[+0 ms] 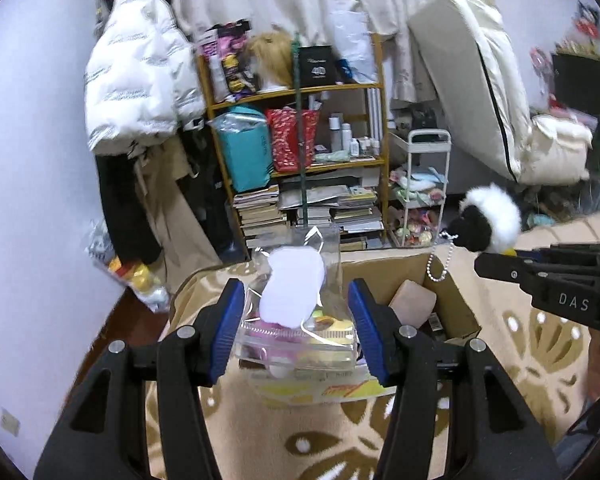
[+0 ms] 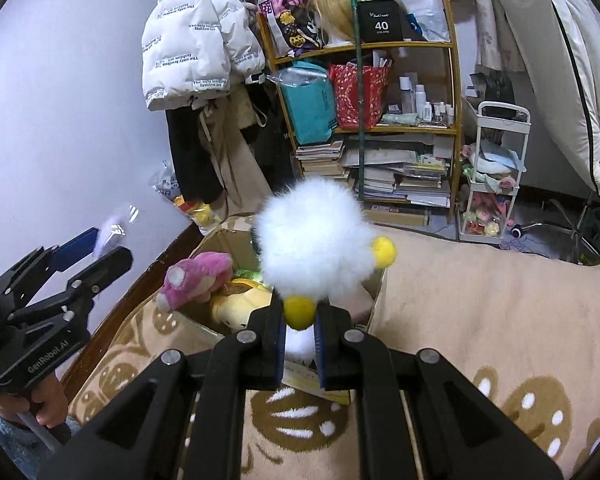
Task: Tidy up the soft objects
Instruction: 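Carry the lilac packet with the left tool while the right tool carries the chick plush over the box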
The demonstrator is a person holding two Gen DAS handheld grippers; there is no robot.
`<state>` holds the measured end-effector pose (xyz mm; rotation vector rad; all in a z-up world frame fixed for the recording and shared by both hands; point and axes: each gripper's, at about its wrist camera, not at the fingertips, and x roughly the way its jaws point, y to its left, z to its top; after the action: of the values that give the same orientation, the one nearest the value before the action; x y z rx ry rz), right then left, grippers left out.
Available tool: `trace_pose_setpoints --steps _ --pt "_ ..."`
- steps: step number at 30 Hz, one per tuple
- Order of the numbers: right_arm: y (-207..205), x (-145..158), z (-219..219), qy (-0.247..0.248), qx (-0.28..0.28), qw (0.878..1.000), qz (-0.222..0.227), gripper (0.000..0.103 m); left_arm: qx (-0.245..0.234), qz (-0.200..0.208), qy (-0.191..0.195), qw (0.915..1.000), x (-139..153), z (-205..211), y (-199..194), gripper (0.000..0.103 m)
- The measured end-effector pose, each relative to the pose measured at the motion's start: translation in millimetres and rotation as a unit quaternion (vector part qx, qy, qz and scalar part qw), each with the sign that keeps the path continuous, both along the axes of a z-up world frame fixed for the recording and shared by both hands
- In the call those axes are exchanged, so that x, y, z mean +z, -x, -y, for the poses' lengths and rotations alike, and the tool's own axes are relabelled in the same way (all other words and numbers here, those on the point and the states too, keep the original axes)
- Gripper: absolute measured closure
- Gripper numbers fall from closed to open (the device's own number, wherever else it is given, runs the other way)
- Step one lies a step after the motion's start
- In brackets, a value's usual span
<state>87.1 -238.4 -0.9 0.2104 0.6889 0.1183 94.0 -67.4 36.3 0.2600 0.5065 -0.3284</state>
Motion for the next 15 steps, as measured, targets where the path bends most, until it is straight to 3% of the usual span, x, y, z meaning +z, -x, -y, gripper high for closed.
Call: trace_pose_setpoints --steps 8,15 --pt "-25.5 -16.4 -5.0 -0.005 0.004 1.0 -0.018 0.09 -0.02 -0.013 0.003 0.9997 -9.7 11.0 -23.9 0.051" --pt "-39.9 -42.1 -6.3 -0.012 0.016 0.998 -0.056 0.088 0.001 -0.047 0.003 0.9989 -29.4 7.8 -40.2 0.047"
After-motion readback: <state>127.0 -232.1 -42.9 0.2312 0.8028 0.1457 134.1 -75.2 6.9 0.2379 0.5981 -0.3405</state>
